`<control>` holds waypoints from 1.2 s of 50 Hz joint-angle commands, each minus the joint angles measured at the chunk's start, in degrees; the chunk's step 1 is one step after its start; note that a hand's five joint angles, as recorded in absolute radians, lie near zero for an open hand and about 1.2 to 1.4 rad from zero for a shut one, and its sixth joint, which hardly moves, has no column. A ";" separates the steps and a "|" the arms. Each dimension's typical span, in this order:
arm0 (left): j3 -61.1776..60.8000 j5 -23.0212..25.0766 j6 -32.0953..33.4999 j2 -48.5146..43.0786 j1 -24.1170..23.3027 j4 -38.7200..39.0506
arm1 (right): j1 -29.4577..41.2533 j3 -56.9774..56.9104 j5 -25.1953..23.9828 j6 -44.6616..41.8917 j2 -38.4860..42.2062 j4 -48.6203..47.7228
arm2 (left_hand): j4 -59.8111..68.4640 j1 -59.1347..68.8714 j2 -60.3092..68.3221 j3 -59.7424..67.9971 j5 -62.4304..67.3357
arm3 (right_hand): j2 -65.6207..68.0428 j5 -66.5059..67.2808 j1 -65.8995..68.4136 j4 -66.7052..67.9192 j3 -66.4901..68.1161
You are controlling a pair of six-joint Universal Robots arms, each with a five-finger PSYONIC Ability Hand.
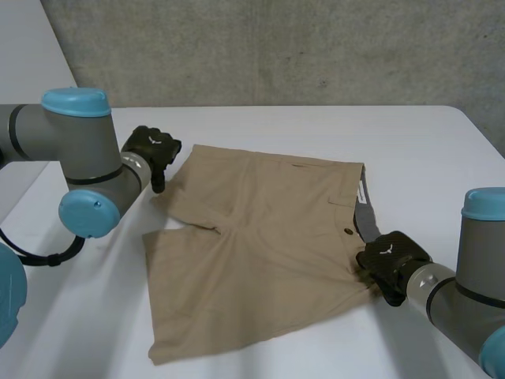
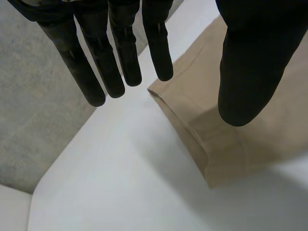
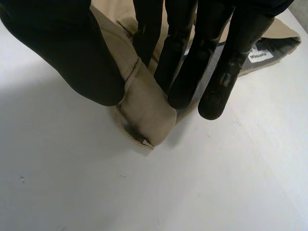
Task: Fold the shorts.
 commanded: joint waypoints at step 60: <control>-61.33 -1.04 -20.11 42.74 -9.27 -0.10 | -0.13 -3.74 -0.71 15.99 -0.72 -0.79 | -5.94 -6.08 -5.94 -6.37 -5.56 | 12.39 14.58 24.24 11.71 11.90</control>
